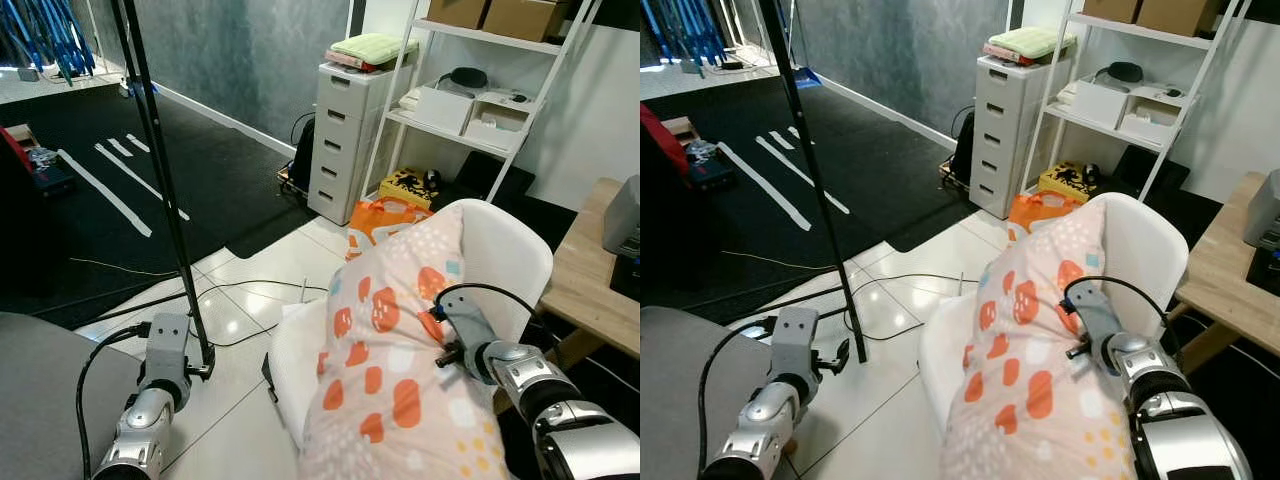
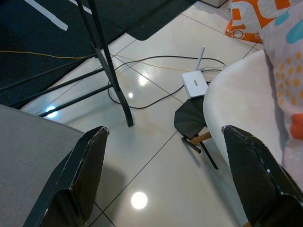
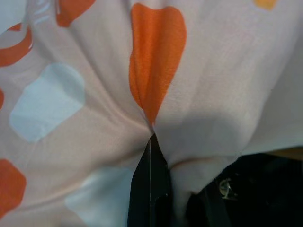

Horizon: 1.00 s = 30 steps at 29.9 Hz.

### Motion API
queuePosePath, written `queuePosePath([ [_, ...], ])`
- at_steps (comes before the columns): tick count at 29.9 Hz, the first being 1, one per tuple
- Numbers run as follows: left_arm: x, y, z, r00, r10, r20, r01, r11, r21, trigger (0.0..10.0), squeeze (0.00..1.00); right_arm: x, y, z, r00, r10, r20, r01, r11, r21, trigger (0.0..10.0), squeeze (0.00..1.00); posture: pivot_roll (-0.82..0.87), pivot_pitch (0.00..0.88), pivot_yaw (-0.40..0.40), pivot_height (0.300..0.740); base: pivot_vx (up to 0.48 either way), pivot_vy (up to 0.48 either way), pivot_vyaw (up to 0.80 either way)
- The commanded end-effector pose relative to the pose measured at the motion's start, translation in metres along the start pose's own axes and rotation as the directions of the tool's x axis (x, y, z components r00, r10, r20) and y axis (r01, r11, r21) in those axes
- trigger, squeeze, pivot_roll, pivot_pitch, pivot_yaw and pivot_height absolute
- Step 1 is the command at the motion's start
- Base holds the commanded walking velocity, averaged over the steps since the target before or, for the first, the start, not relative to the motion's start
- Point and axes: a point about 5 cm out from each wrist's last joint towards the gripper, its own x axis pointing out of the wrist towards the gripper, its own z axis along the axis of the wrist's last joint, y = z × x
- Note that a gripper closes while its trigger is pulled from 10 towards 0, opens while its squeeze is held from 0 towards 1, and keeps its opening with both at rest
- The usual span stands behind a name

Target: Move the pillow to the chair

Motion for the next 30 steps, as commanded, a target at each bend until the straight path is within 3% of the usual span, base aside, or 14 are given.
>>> queuePosePath([
  [1,0.0,0.001,0.0,1.0,-0.007,-0.005,0.007,1.0,0.011,10.0,0.0,-0.004,-0.012,-0.001,0.999,-0.036,-0.003,0.036,0.999,0.038,10.0,0.0,-0.18,0.002,-0.043,0.74,0.0,0.0,0.0],
  [2,0.0,0.002,0.0,1.0,-0.007,-0.006,0.007,1.0,0.009,10.0,0.0,-0.002,-0.002,0.001,0.999,0.044,0.02,-0.046,0.995,0.084,10.0,0.0,-0.18,0.011,-0.036,0.74,0.0,0.0,0.0],
  [4,0.0,0.002,-0.001,1.0,-0.008,-0.006,0.008,1.0,0.008,10.0,0.0,0.0,0.004,0.004,0.995,0.09,0.041,-0.093,0.99,0.103,10.0,0.0,-0.18,0.013,-0.035,0.74,0.0,0.0,0.0],
  [5,0.0,0.003,-0.001,1.0,-0.008,-0.008,0.008,1.0,0.008,10.0,0.0,0.001,0.015,0.01,0.979,0.185,0.083,-0.194,0.975,0.113,10.0,0.0,-0.18,0.017,-0.032,0.74,0.0,0.0,0.0],
  [7,-0.001,0.003,-0.001,1.0,-0.008,-0.008,0.008,1.0,0.008,10.0,0.0,0.001,0.018,0.013,0.972,0.219,0.088,-0.227,0.97,0.086,10.0,0.0,-0.17,0.02,-0.032,0.74,0.0,0.0,0.0],
  [15,-0.001,0.006,-0.001,1.0,-0.006,-0.009,0.006,1.0,0.005,10.0,0.0,-0.001,0.006,0.013,0.989,0.144,0.03,-0.144,0.989,-0.019,10.0,0.0,-0.17,0.025,-0.033,0.735,0.0,0.0,0.0],
  [20,-0.002,0.004,-0.002,1.0,-0.01,-0.012,0.01,1.0,0.001,10.0,0.0,-0.005,-0.004,0.013,0.991,0.128,0.035,-0.128,0.992,0.013,10.0,0.0,-0.18,0.025,-0.034,0.715,0.0,0.0,0.0],
  [30,-0.002,0.002,-0.002,1.0,-0.019,-0.013,0.019,1.0,0.004,10.0,0.0,-0.007,-0.011,0.007,0.995,0.101,0.007,-0.101,0.995,0.006,10.0,0.0,-0.18,0.015,-0.034,0.68,0.0,0.0,0.0],
])
